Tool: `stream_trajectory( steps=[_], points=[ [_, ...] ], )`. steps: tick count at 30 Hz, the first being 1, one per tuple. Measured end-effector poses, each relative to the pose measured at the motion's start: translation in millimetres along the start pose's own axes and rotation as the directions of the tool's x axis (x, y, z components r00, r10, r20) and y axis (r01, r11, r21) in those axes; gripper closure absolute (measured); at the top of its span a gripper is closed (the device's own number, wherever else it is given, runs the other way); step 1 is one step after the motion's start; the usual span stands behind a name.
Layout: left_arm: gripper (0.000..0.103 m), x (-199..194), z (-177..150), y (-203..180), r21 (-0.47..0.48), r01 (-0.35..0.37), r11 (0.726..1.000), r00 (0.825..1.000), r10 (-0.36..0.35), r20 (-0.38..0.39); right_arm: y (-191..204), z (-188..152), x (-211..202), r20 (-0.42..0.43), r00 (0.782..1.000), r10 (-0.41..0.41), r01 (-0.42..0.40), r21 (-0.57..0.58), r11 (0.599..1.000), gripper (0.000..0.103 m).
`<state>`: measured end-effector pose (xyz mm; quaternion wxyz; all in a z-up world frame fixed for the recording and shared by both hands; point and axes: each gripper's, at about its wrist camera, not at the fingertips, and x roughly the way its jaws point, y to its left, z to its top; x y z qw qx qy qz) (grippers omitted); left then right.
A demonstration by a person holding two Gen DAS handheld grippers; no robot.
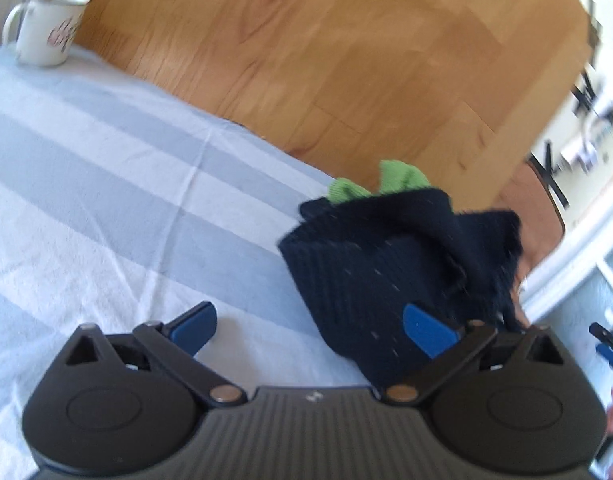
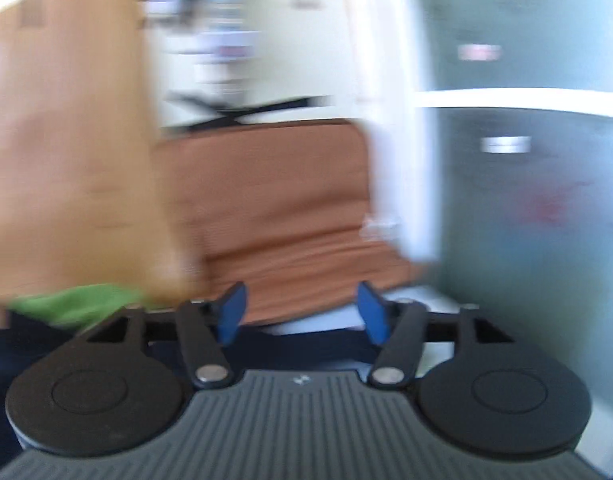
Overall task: Fold small clothes
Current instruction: 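Grasp the sweater with both grippers and lift it off the bed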
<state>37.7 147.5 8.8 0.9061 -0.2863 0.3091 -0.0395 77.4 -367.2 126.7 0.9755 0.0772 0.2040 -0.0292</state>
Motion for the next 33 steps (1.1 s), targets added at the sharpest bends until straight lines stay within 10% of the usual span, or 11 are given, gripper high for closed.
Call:
stream_trajectory(
  steps=[4, 8, 10, 11, 12, 14, 19, 24, 28, 33],
  points=[
    [0.002, 7, 3, -1, 0.001, -0.002, 1.0, 1.0, 0.002, 0.011, 83, -23, -12, -0.112, 0.932, 0.345, -0.354, -0.079, 0.932, 0.032],
    [0.015, 13, 14, -8, 0.004, 0.007, 1.0, 1.0, -0.007, 0.028, 142, -41, -1, -0.173, 0.909, 0.38, -0.4, -0.101, 0.911, 0.022],
    [0.054, 23, 17, -12, 0.006, 0.003, 1.0, 1.0, -0.003, 0.009, 155, -38, 22, -0.206, 0.924, 0.322, -0.351, -0.124, 0.928, 0.042],
    [0.084, 29, 17, -13, 0.009, 0.004, 1.0, 1.0, -0.004, -0.022, 152, -38, 25, -0.23, 0.928, 0.292, -0.329, -0.138, 0.934, 0.087],
    [0.094, 34, 15, -14, 0.006, 0.005, 1.0, 0.999, -0.005, -0.051, 146, -35, 26, -0.258, 0.92, 0.294, -0.329, -0.105, 0.939, 0.095],
    [0.094, 25, 10, -17, 0.012, 0.028, 1.0, 0.999, -0.027, -0.038, 113, -28, 14, -0.235, 0.908, 0.347, -0.353, 0.017, 0.935, 0.095],
    [0.095, -42, -1, -41, 0.174, 0.123, 0.977, 0.989, -0.136, 0.062, 15, 9, -61, -0.126, 0.96, 0.251, -0.247, 0.049, 0.968, 0.096],
    [0.095, -112, -39, -73, 0.393, 0.192, 0.899, 0.974, -0.222, 0.032, -55, 15, -164, -0.057, 0.977, 0.206, -0.203, 0.044, 0.978, 0.096],
    [0.094, -124, -88, -78, 0.472, 0.21, 0.857, 0.978, -0.188, -0.093, -67, -16, -187, -0.134, 0.985, 0.107, -0.107, 0.009, 0.994, 0.096],
    [0.093, -122, -123, -63, 0.463, 0.196, 0.865, 0.968, -0.096, -0.23, -81, -69, -182, -0.348, 0.936, 0.057, -0.071, -0.029, 0.997, 0.092]
  ],
)
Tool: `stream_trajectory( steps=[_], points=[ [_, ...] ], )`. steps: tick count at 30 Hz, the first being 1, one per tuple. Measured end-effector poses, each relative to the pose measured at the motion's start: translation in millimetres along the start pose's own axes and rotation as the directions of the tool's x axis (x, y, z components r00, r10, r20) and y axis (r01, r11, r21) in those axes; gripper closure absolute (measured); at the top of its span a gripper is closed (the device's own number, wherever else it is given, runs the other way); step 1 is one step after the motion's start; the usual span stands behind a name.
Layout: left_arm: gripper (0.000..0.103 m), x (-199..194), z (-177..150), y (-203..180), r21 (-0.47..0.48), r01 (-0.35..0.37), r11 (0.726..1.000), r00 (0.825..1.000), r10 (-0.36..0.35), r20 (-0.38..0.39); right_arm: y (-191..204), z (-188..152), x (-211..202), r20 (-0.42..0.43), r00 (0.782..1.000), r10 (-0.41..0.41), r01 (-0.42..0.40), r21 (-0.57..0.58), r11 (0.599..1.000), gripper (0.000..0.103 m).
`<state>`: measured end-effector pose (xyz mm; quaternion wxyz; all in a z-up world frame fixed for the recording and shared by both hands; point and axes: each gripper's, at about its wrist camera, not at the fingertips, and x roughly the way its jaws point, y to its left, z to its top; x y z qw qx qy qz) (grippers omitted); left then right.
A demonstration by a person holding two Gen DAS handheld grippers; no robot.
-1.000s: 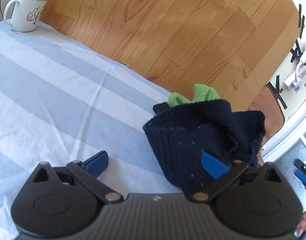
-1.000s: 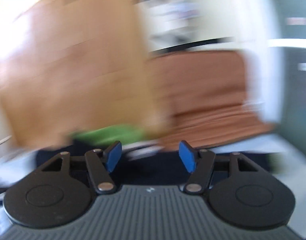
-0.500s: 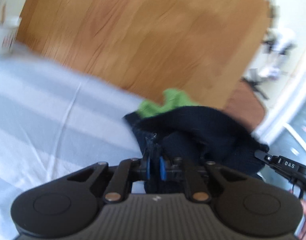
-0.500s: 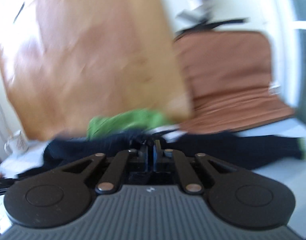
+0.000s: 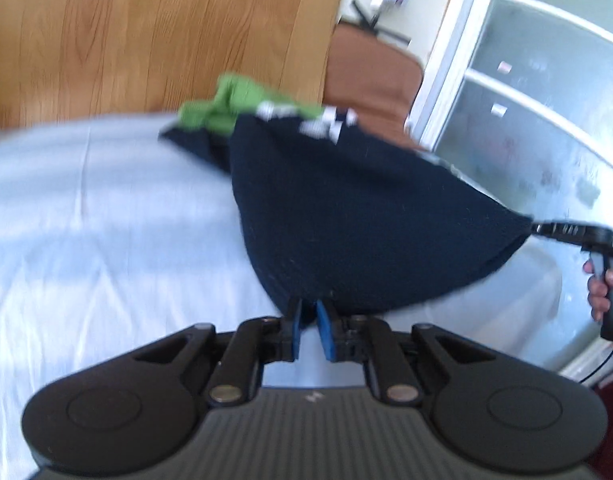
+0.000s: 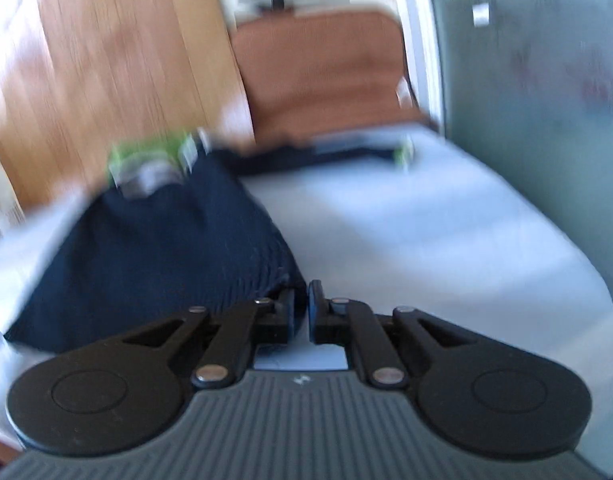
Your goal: Fold small clothes
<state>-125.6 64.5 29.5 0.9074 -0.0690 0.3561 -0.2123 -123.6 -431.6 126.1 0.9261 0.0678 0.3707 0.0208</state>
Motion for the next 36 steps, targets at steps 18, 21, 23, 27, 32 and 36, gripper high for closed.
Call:
stream_trajectory(
  steps=[18, 21, 23, 27, 32, 36],
  points=[
    [0.033, 141, 151, 121, -0.416, -0.018, 0.909, 0.998, 0.041, 0.047, 8, 81, 50, 0.138, 0.979, 0.149, -0.156, 0.047, 0.987, 0.052],
    [0.058, 172, 156, 106, -0.321, -0.133, 0.938, 0.99, 0.138, -0.007, 3, 104, 86, 0.106, 0.975, 0.197, -0.205, 0.079, 0.976, 0.048],
    [0.09, 177, 158, 100, -0.249, -0.265, 0.932, 0.964, 0.263, -0.042, -7, 119, 118, 0.064, 0.968, 0.242, -0.249, 0.157, 0.956, 0.047],
    [0.091, 123, 161, 119, -0.279, -0.332, 0.901, 0.936, 0.352, 0.023, -13, 136, 172, -0.004, 0.954, 0.301, -0.287, 0.288, 0.914, 0.047],
    [0.091, 2, 143, 153, -0.312, -0.569, 0.761, 0.777, 0.622, 0.1, -6, 145, 198, -0.047, 0.956, 0.29, -0.267, 0.278, 0.923, 0.047],
    [0.085, -34, 132, 173, -0.349, -0.668, 0.658, 0.703, 0.711, -0.005, 7, 163, 200, -0.024, 0.959, 0.282, -0.272, 0.187, 0.944, 0.047]
  ],
)
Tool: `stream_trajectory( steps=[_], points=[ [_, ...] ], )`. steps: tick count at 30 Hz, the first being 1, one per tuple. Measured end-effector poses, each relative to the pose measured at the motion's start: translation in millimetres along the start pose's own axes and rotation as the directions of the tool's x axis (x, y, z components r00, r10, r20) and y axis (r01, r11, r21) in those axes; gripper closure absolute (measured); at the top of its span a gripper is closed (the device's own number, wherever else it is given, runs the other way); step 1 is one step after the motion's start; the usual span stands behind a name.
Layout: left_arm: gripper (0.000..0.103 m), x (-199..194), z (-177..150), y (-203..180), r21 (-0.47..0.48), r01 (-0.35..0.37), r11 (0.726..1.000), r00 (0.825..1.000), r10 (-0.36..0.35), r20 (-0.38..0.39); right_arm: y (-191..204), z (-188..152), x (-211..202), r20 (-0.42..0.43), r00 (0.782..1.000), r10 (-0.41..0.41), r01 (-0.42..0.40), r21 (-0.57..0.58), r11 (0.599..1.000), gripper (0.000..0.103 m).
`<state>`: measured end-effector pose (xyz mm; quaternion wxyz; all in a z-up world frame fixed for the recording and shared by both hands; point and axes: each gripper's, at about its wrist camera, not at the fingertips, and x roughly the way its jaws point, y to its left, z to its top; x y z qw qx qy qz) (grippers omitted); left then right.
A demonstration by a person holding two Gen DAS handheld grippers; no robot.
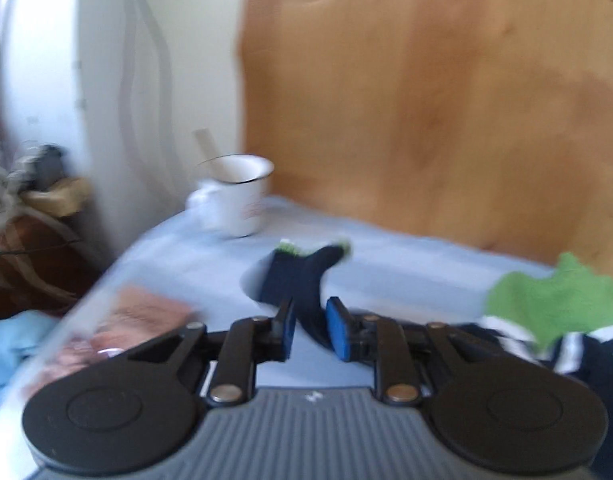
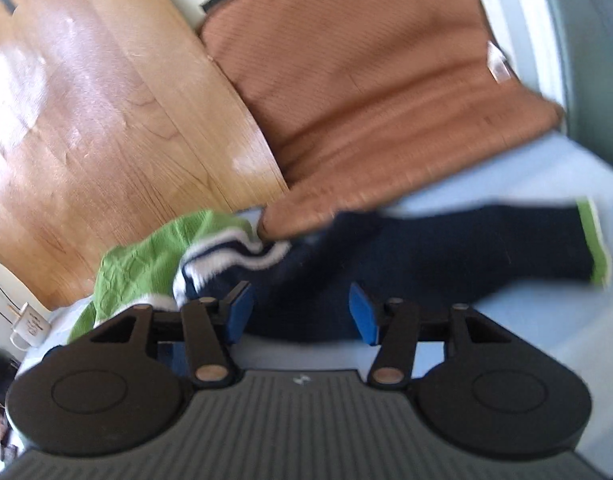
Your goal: Fold small clothes
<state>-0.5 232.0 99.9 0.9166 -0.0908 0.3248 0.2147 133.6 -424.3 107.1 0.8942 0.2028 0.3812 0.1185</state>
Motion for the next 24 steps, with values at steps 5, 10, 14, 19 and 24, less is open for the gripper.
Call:
stream_trajectory(
  steps=[5, 10, 14, 19, 24],
  points=[
    [0.061, -25, 0, -9, 0.012, 0.007, 1.0, 0.993, -0.009, 0.117, 24, 21, 1, 0.033, 0.999, 0.014, -0.01, -0.101, 0.995, 0.047],
    [0.044, -4, -18, -79, 0.178, 0.176, 0.968, 0.981, -0.187, 0.049, 28, 13, -11, -0.001, 0.999, 0.045, -0.045, -0.099, 0.994, 0.046],
    [0.041, 23, -42, -131, 0.272, 0.22, 0.937, 0.975, -0.213, -0.057, 17, -15, -29, -0.08, 0.995, 0.066, -0.072, -0.066, 0.995, 0.041],
    [0.025, 17, -73, -162, 0.169, 0.513, 0.842, 0.853, -0.479, -0.205, 9, -56, -63, -0.121, 0.99, 0.071, -0.088, -0.14, 0.986, 0.021],
    [0.0, 22, -94, -207, 0.104, 0.636, 0.765, 0.762, -0.601, -0.242, 18, -81, -55, -0.153, 0.988, 0.019, -0.056, -0.238, 0.97, 0.024]
  ],
)
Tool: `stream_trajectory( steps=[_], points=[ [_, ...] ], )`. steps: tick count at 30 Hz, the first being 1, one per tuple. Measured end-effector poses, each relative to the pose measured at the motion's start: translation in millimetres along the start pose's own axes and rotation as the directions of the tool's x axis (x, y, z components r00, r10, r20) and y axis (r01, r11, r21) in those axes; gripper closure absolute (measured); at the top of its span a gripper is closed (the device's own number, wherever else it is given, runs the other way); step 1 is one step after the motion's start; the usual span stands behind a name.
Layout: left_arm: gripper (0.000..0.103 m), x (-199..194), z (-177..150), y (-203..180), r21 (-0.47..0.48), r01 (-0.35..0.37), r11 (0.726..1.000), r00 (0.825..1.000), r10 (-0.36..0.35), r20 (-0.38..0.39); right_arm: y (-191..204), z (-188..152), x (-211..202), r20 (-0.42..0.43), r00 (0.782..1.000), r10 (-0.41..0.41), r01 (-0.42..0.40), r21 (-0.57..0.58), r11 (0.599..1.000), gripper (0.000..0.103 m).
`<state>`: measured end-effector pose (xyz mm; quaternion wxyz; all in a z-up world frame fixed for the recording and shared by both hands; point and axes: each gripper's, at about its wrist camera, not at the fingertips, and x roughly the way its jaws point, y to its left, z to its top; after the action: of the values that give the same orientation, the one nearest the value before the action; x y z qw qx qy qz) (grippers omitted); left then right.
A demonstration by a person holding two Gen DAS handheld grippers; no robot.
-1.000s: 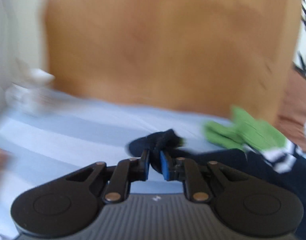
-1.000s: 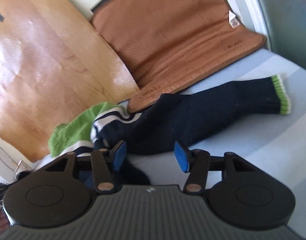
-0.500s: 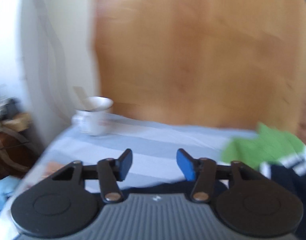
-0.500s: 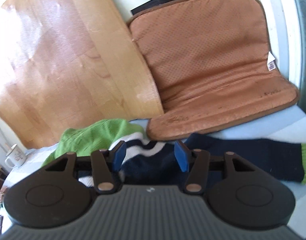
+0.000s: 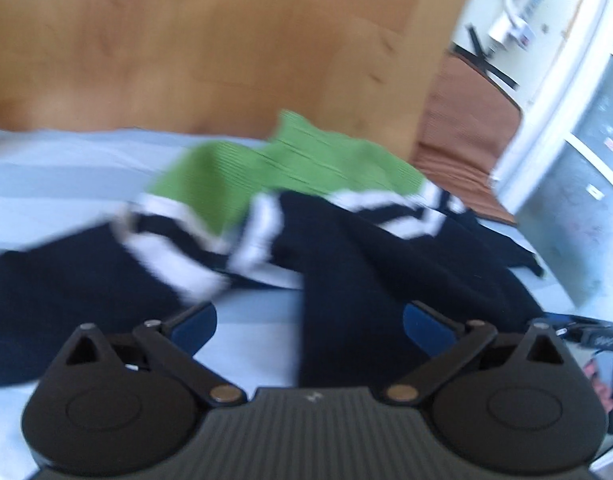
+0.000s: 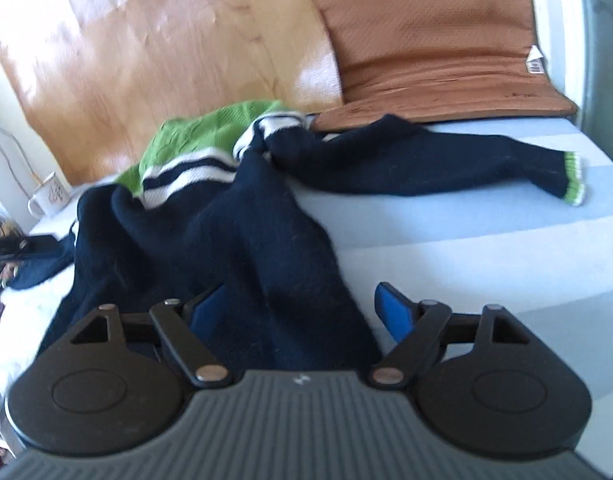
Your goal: Fold small clothes
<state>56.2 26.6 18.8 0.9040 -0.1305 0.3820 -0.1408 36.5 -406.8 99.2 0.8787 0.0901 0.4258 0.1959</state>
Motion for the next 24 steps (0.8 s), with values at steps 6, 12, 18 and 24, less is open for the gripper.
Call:
stream_trajectory(
  steps=[6, 12, 18, 24],
  points=[
    [0.097, 22, 0, -3, -0.087, 0.004, 0.996, 0.995, -0.012, -0.097, 29, -4, -13, 0.003, 0.995, 0.101, -0.101, -0.033, 0.994, 0.09],
    [0.097, -112, -38, 36, -0.079, 0.049, 0.996, 0.999, -0.048, 0.02, 86, -48, -87, -0.044, 0.94, 0.339, -0.341, -0.188, 0.921, 0.09],
    [0.055, -161, -85, 61, -0.037, -0.085, 0.996, 0.996, 0.084, -0.026, 93, -70, -72, -0.152, 0.931, 0.332, -0.359, -0.227, 0.905, 0.055],
    [0.05, -179, -38, 85, -0.014, -0.213, 0.977, 0.969, 0.213, 0.126, 67, -5, -67, -0.049, 0.949, 0.311, -0.313, -0.255, 0.915, 0.053]
  ],
)
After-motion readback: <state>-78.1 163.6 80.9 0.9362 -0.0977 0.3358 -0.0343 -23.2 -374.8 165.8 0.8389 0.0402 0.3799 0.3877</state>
